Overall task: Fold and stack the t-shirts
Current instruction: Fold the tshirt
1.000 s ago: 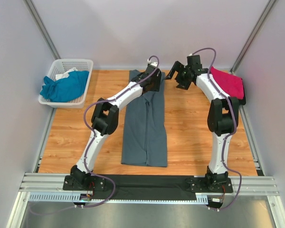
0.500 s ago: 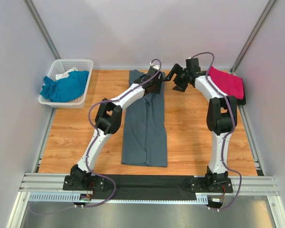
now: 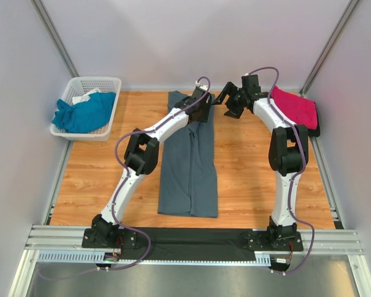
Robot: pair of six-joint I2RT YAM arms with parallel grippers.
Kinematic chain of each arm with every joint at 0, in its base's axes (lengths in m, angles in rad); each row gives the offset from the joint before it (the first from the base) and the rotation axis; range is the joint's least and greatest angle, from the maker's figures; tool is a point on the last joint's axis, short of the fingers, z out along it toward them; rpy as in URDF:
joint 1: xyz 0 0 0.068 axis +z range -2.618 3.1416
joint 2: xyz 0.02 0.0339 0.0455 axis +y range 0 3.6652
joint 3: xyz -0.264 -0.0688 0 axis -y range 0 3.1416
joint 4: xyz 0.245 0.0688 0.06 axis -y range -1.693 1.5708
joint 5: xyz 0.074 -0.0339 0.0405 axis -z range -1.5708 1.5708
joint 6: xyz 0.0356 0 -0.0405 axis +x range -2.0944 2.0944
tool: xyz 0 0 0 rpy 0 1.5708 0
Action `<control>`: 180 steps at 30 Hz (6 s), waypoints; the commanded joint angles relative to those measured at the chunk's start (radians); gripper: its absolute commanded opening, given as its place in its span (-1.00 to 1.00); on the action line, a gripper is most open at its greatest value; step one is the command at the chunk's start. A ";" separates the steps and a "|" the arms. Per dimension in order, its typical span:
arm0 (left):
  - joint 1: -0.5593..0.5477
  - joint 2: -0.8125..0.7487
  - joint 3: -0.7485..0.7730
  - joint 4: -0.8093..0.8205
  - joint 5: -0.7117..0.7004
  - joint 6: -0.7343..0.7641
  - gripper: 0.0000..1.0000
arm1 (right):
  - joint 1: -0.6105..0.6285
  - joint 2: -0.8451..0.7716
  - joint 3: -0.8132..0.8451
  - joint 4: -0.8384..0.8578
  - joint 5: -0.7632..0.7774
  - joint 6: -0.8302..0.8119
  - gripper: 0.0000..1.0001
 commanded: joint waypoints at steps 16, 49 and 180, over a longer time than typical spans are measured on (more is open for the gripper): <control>0.023 0.045 0.098 -0.088 0.049 -0.057 0.06 | -0.006 0.019 0.044 0.022 -0.026 0.016 0.68; 0.036 -0.258 -0.321 0.136 -0.109 -0.211 -1.00 | -0.006 0.040 0.028 0.021 -0.041 0.009 0.63; 0.344 -0.300 -0.504 0.425 0.064 -0.516 -0.81 | 0.378 0.321 0.237 -0.137 0.056 -0.288 -0.63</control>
